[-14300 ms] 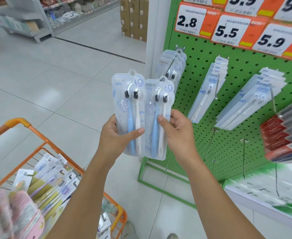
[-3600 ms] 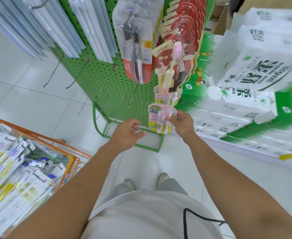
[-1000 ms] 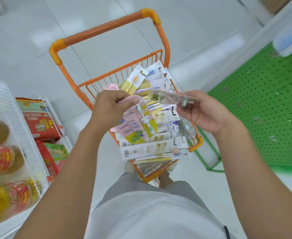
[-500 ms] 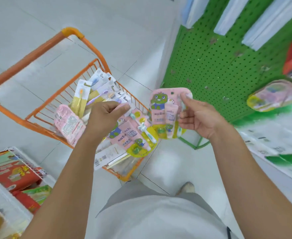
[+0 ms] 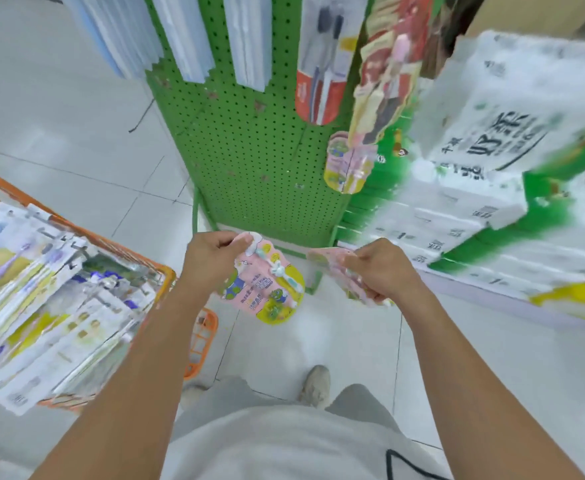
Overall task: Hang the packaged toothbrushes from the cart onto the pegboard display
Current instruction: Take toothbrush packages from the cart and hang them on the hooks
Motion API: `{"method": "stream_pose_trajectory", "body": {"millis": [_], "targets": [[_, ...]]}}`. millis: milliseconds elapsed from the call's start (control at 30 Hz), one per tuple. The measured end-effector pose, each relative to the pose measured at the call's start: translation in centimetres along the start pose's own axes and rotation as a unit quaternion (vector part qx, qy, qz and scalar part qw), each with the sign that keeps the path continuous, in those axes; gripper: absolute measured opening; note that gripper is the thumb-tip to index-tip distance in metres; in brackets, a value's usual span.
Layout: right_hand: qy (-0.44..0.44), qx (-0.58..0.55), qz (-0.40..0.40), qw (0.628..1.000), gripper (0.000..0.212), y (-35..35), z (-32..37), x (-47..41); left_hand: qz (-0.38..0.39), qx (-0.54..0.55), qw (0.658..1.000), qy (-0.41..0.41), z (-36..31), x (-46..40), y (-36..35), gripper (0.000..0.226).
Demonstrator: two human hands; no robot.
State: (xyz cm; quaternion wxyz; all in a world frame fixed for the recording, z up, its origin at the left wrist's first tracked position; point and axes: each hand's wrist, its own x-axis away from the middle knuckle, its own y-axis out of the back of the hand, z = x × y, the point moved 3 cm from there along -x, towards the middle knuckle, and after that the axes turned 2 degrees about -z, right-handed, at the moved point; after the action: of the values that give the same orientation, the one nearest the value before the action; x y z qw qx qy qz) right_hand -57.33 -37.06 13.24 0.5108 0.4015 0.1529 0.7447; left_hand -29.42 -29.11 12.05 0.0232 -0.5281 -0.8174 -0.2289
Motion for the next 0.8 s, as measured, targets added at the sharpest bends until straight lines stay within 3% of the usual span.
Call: {"method": "stream_pose_trajectory", "body": {"millis": [133, 200, 300, 433, 567, 700, 800], "targets": [[0.008, -0.107, -0.029, 0.994, 0.049, 3.5, -2.7, -1.0, -0.017, 0.039, 0.998, 0.049, -1.4, -0.8, -3.9, 0.033], [0.019, -0.080, -0.060, 0.995, 0.046, 4.0, -3.4, -2.5, -0.018, 0.040, 0.997, 0.055, -1.9, -1.2, -4.6, 0.027], [0.007, 0.059, -0.102, 0.993, 0.031, 3.9, -3.9, -4.4, -0.003, 0.019, 0.999, 0.040, -2.2, -2.2, -5.0, 0.034], [0.084, 0.000, -0.105, 0.991, 0.035, 2.6, -3.3, -7.1, -0.008, -0.009, 1.000, 0.026, -2.0, -3.6, -4.8, 0.037], [0.104, -0.023, -0.097, 0.990, 0.047, 1.8, -1.8, -9.4, -0.005, 0.026, 0.999, 0.036, -1.1, -5.3, -4.4, 0.048], [0.088, 0.020, -0.083, 0.992, 0.051, 0.8, -0.9, -12.1, 0.010, 0.032, 0.998, 0.046, -0.9, -6.7, -3.9, 0.026], [0.058, 0.014, -0.085, 0.995, 0.050, 0.6, -0.8, -13.6, 0.017, 0.023, 0.999, 0.043, -1.1, -7.7, -3.4, 0.024]]}}
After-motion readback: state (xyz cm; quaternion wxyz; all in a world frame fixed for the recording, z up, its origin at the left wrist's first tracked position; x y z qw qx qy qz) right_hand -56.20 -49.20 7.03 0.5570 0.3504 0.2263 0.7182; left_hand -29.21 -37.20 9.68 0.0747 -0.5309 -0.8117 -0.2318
